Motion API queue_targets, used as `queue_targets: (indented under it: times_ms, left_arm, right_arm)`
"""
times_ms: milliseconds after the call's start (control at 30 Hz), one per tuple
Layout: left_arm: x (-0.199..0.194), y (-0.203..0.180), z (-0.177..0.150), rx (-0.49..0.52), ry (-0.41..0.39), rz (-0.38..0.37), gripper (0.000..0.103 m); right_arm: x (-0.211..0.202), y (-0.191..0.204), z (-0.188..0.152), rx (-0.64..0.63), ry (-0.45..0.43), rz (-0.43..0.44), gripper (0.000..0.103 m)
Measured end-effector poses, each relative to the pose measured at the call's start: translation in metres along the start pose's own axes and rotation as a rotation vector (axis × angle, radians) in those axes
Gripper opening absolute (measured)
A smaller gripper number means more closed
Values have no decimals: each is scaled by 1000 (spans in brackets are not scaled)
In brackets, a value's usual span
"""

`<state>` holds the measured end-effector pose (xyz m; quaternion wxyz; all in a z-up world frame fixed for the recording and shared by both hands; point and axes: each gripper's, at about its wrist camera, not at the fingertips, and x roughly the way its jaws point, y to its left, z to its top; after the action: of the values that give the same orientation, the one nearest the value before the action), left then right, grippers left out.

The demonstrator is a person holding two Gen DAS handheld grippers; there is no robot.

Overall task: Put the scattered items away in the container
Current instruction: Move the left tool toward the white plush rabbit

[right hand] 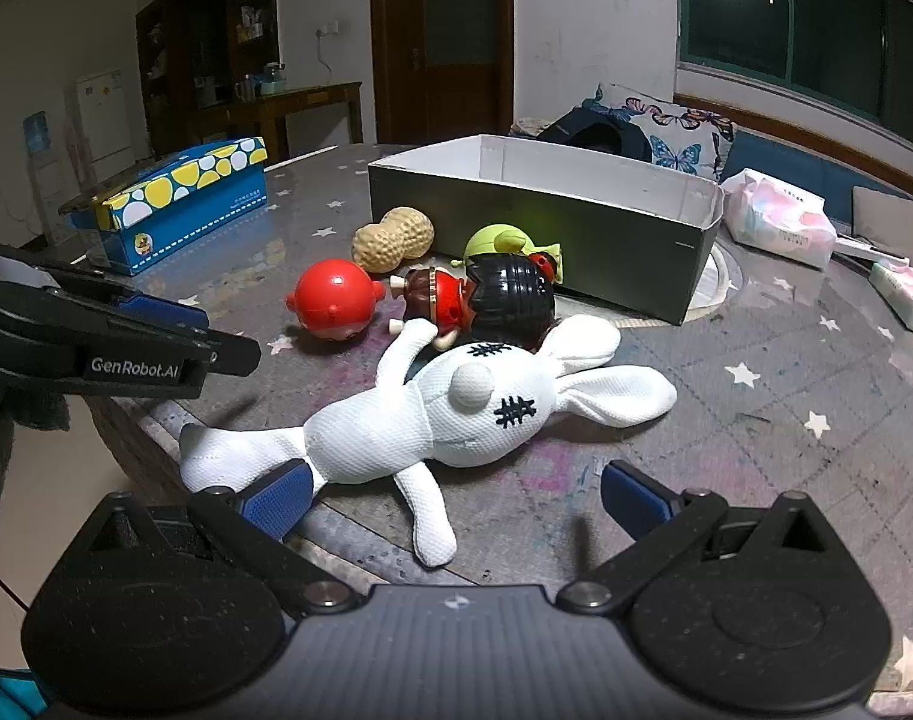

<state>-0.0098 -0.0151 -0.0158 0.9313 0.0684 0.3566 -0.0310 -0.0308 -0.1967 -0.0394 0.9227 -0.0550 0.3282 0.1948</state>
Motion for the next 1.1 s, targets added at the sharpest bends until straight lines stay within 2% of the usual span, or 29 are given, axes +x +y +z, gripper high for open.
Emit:
queue_targets:
  times_ms: [1100]
  left_arm:
    - [6, 11, 1, -13, 19, 24, 41]
  right_arm:
    - [25, -3, 5, -10, 58, -13, 103]
